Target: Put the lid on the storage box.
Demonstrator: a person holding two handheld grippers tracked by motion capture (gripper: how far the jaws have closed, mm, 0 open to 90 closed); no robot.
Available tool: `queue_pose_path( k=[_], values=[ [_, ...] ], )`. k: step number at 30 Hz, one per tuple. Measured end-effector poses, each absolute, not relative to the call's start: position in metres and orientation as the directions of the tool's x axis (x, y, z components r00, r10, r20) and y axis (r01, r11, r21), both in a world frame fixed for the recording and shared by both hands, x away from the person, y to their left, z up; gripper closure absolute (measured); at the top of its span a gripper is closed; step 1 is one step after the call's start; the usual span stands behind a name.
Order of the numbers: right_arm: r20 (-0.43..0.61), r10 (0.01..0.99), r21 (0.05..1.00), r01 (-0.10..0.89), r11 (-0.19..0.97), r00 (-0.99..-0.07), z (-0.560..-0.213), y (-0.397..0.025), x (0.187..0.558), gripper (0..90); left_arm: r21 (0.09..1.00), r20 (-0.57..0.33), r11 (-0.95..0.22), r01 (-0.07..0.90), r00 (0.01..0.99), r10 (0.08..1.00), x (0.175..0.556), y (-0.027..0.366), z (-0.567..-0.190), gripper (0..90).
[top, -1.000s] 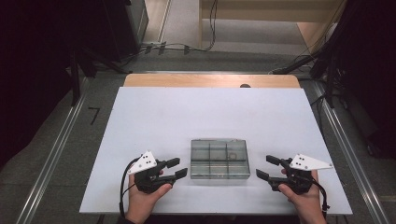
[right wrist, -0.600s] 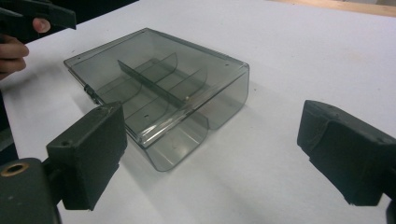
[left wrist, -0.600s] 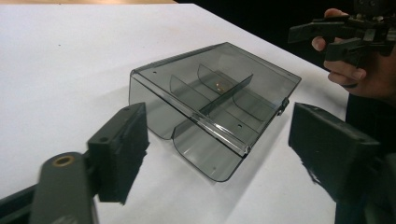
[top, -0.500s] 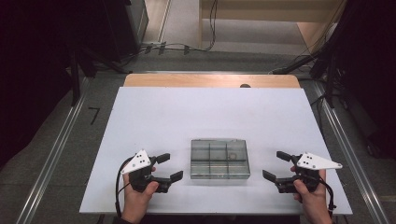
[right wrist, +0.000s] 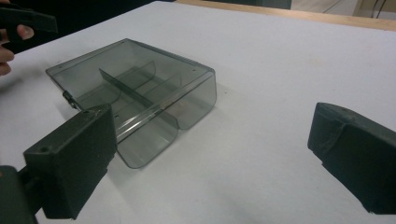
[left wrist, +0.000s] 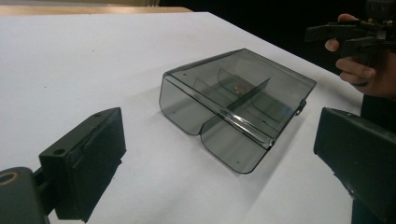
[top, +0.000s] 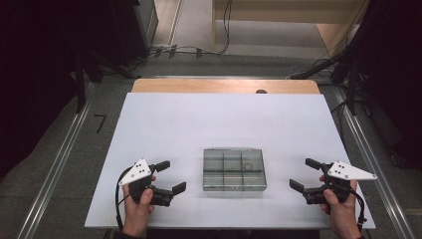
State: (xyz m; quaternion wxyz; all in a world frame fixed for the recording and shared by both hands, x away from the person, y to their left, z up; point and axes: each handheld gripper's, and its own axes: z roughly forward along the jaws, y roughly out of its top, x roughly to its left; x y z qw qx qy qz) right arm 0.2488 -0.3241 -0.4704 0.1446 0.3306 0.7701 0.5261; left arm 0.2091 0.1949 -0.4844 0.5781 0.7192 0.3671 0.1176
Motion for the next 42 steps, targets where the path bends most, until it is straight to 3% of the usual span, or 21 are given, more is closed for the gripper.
queue_pose_path(
  k=[42],
  values=[
    [0.132,0.711,0.896,0.390,0.212,-0.691,-0.487,-0.369,0.261,0.0,0.910,-0.253,-0.041,0.414,0.631,0.733,0.210,0.253,-0.498,0.8]
  ],
)
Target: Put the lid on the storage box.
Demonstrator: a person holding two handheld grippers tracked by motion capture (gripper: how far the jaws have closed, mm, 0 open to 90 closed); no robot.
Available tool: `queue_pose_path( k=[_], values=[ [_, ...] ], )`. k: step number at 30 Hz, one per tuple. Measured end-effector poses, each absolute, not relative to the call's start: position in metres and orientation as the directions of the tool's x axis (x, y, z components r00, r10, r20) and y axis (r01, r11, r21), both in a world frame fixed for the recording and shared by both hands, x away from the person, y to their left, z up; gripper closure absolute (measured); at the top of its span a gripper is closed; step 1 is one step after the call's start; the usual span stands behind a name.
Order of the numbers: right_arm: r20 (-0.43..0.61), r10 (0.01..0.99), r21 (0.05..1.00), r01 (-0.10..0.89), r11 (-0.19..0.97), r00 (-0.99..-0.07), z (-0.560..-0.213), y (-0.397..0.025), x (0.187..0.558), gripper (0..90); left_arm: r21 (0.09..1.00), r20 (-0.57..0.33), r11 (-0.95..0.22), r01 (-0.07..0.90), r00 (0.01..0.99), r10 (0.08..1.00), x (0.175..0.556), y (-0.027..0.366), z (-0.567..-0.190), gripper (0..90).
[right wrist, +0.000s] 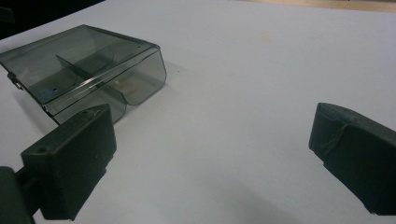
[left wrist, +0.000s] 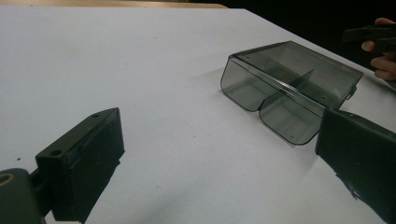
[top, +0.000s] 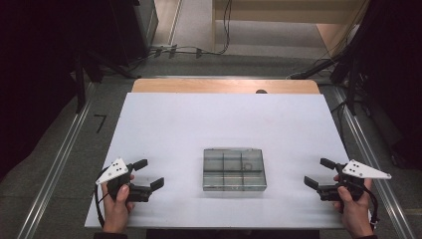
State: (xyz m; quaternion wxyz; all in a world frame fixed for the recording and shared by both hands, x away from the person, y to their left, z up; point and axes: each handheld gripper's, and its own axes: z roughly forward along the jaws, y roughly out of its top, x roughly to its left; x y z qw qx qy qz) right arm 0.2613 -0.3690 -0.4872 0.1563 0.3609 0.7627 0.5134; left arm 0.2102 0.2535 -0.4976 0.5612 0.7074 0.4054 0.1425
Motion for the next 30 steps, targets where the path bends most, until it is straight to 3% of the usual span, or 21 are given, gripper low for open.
queue_pose_path(
  k=[30],
  values=[
    [0.193,0.726,0.903,0.410,0.132,-0.660,-0.500,-0.385,0.261,0.0,0.910,-0.258,-0.014,0.413,0.594,0.762,0.212,0.262,-0.510,0.8]
  ],
)
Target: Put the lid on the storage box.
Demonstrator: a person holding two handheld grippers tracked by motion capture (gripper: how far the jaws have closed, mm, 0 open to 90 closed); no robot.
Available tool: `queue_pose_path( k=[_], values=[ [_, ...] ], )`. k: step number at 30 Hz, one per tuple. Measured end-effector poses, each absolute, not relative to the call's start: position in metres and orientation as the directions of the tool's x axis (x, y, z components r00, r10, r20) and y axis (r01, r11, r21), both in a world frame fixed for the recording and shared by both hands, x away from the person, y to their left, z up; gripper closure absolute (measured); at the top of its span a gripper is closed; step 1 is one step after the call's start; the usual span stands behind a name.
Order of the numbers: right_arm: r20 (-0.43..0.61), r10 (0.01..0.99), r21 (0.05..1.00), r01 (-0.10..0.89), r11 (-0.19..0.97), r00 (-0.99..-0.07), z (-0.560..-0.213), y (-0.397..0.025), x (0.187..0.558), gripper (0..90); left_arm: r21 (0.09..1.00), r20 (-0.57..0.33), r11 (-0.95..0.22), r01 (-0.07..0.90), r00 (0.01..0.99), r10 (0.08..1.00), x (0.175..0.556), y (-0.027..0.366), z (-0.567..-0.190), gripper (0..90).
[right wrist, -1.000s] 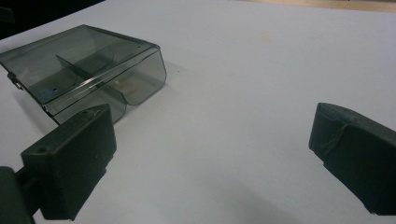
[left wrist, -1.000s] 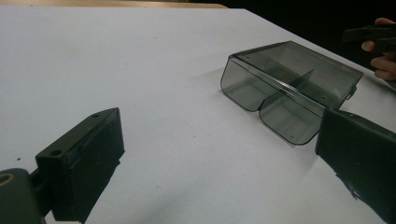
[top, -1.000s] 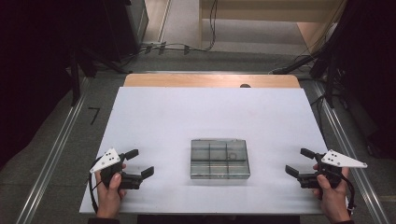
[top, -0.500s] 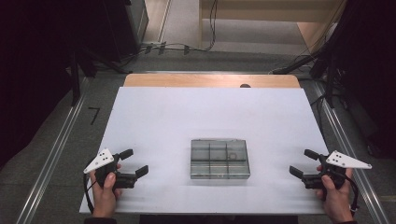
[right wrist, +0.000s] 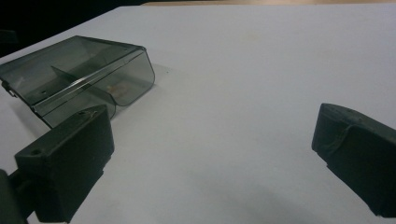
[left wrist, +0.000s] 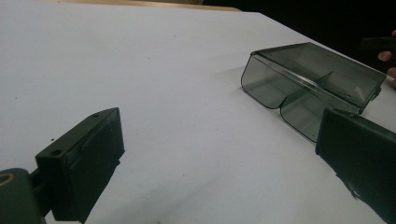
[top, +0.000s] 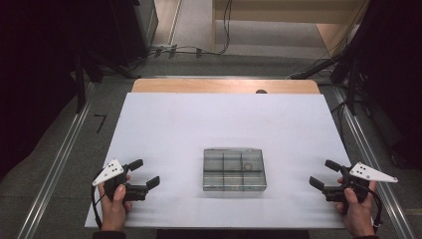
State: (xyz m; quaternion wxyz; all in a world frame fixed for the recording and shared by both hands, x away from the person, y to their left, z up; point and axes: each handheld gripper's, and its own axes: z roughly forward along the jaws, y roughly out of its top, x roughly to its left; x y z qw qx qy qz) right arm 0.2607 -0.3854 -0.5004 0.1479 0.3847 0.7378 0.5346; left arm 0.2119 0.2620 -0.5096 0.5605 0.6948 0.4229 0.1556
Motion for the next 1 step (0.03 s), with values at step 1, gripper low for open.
queue_pose_path(
  k=[1],
  values=[
    [0.189,0.729,0.903,0.409,0.134,-0.657,-0.5007,-0.3849,0.2610,0.0,0.910,-0.257,-0.015,0.414,0.592,0.764,0.2122,0.2614,-0.5098,0.8]
  ],
)
